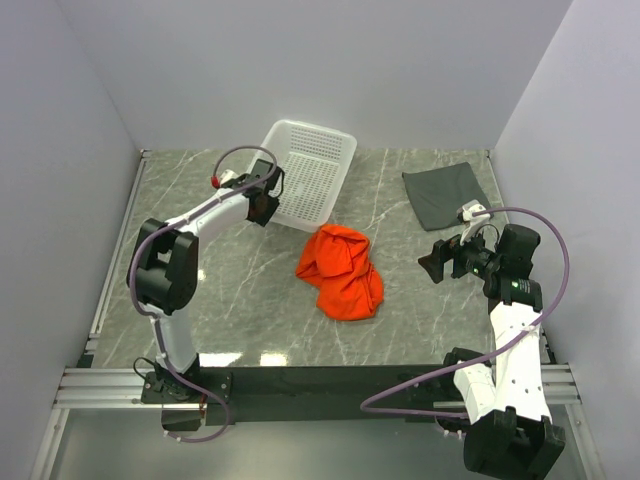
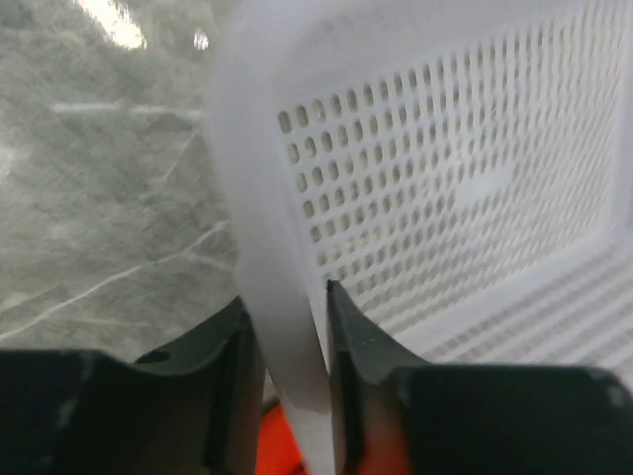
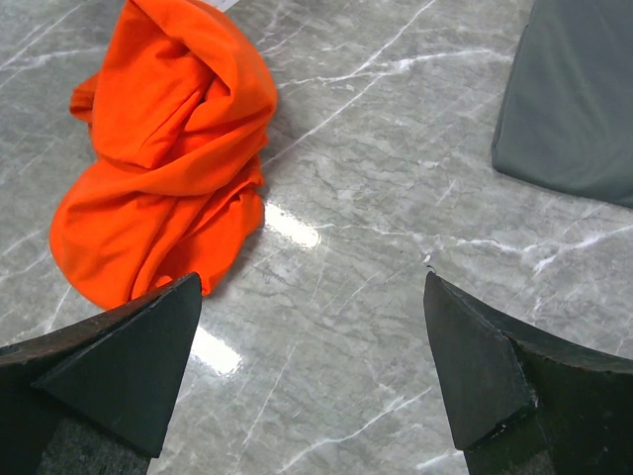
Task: Fold and stack the t-shirts
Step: Move the tshirt to the center of the board
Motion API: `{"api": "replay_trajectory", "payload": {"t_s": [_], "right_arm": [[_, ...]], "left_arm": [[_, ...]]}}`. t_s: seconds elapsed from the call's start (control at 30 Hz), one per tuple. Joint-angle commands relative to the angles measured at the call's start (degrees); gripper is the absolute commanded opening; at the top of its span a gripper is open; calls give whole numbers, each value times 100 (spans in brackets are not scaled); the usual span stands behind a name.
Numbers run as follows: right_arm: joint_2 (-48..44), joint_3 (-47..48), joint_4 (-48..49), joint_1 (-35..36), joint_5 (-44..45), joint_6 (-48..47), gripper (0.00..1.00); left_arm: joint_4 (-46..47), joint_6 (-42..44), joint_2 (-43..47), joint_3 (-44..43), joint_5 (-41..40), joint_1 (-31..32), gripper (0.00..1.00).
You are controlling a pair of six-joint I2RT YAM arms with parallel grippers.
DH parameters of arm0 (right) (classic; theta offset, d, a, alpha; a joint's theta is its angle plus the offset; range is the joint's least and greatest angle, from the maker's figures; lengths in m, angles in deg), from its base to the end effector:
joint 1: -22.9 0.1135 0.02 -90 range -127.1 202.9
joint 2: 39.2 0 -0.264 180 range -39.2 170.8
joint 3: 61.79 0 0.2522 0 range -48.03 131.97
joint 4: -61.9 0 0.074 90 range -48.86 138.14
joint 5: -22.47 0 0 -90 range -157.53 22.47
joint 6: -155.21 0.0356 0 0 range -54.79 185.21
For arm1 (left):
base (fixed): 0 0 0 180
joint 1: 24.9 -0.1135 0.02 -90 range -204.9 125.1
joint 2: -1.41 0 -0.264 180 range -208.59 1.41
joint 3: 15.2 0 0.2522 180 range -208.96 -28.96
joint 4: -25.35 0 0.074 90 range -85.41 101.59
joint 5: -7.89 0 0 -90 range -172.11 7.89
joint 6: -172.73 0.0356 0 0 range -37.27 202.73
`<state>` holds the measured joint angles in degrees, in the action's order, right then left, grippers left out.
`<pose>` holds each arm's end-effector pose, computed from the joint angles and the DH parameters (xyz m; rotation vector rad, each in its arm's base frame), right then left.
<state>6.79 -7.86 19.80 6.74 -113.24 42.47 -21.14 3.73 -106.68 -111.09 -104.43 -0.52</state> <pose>0.1686 -0.0223 0.2827 -0.5471 1.9230 0.4312 0.3736 -0.1545 0.2198 -1.2672 2.1535 -0.2435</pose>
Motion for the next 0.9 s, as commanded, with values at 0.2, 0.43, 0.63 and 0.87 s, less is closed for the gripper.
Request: {"api": "replay_trajectory", "payload": {"t_s": [0.2,0.43,0.63,0.87], "right_arm": [[-73,115,56,-45,-8,-99,99],[-56,123,30,-45,-43,-116,99],[-82,141,21,-45,-87,-125,99],[-91,124,21,-45,-78,-116,99]], "left_arm": [[39,-677,551,600,-96,-732,1],[-40,-1082,1931,1831,-764,-1777,0],[310,-907,2495,2491,-415,-3140,0],[610,-327,1829,2114,-26,-3774,0]]}}
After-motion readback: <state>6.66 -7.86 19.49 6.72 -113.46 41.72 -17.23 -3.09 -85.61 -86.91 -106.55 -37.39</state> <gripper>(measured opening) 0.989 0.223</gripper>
